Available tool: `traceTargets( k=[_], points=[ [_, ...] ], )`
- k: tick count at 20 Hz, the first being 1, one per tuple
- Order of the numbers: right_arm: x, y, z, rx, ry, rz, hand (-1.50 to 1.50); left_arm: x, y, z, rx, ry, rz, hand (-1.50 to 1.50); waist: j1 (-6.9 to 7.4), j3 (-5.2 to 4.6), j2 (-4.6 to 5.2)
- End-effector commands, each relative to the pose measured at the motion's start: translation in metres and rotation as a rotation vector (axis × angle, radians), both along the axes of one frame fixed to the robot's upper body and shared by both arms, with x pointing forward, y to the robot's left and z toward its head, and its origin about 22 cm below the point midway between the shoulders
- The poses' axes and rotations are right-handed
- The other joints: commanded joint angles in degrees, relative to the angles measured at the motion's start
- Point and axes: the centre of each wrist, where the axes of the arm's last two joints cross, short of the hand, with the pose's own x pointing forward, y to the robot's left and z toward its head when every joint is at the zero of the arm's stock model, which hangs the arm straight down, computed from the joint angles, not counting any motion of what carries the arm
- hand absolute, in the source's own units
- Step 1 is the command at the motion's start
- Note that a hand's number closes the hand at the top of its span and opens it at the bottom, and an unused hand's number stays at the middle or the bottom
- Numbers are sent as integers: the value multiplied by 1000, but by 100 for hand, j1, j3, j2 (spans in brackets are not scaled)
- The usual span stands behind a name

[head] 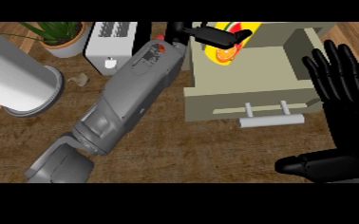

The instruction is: Pick up the cup, place it into the drawer and close the drawer

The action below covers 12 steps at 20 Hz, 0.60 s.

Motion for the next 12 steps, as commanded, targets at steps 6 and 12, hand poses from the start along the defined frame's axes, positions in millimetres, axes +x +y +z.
traceTargets(
  k=[6,12],
  points=[
    [10,6,6,10,-3,26,-150,-2,-7,-12,144,9,35,150,-172,4,36],
    [7,14,5,-1,-18,61,-150,-5,-12,-13,206,36,62,-150,-316,6,63]
  ],
)
